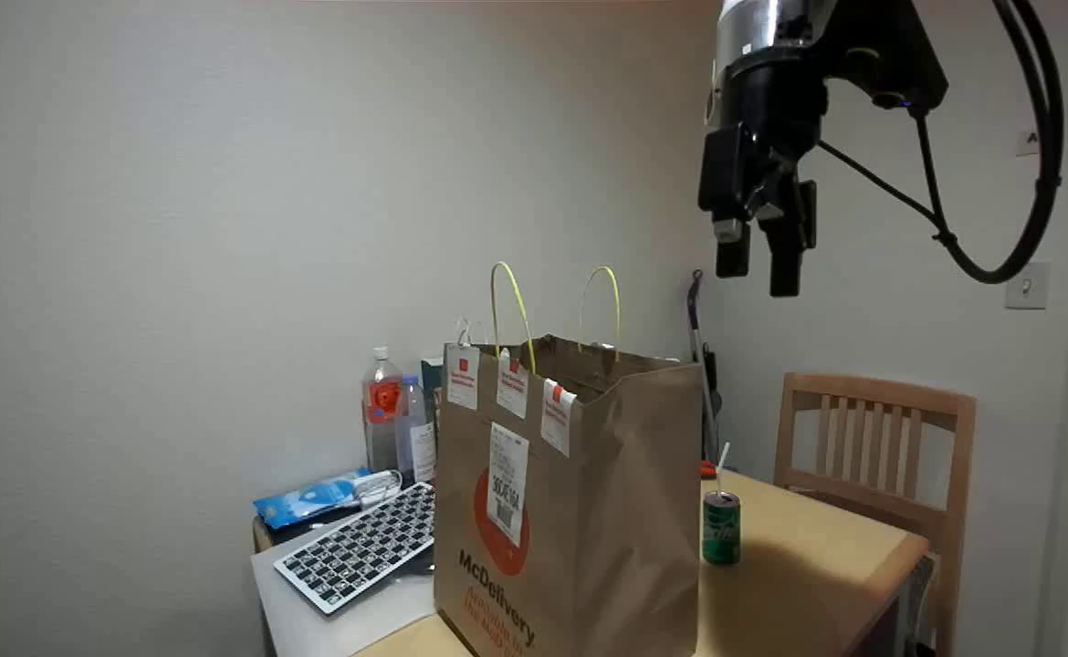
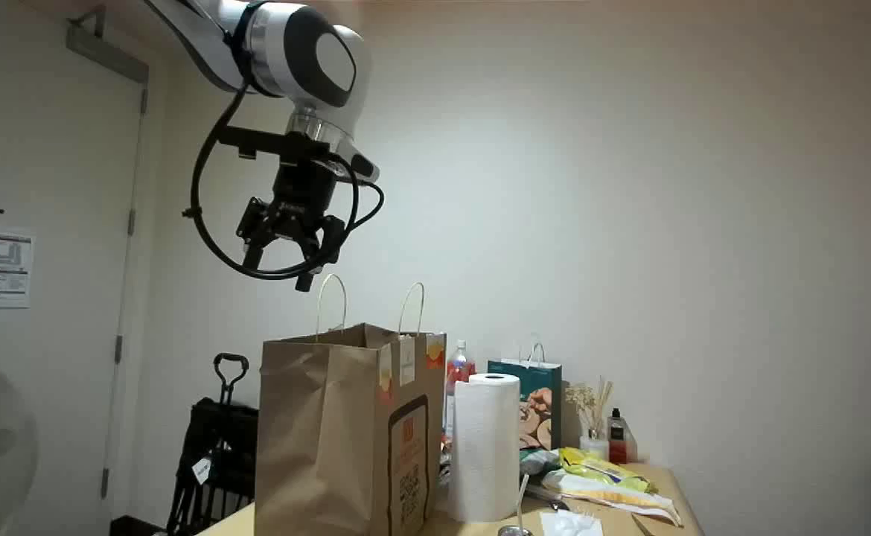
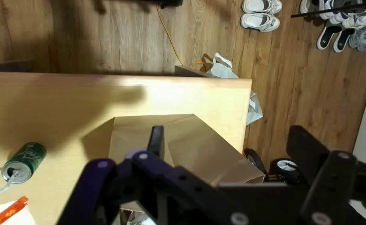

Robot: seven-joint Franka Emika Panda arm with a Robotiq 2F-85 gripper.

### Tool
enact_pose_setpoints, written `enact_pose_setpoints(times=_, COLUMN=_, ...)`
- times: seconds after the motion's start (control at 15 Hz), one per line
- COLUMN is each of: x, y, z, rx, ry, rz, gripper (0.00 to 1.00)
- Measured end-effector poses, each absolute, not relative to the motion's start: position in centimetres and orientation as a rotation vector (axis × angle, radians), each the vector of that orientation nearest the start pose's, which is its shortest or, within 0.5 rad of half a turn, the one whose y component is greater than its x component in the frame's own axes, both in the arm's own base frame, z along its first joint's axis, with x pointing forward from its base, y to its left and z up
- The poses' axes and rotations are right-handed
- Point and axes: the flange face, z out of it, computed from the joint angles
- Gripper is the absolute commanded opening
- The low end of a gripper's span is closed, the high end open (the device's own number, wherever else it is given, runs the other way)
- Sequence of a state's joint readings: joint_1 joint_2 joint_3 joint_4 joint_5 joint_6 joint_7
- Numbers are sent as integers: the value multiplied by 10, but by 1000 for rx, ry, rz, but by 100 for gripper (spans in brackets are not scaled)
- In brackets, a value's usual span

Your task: Remove the straw from the can

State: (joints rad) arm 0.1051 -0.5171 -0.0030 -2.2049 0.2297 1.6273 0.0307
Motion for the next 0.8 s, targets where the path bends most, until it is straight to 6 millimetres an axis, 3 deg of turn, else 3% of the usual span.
enact_pose_setpoints(times=0.53, x=384, y=62, z=576, rx=-2913, ry=-75, rz=110, gripper=100)
enact_pose_setpoints(times=0.8, x=387, y=41, z=565, rx=-2937, ry=14, rz=138, gripper=100)
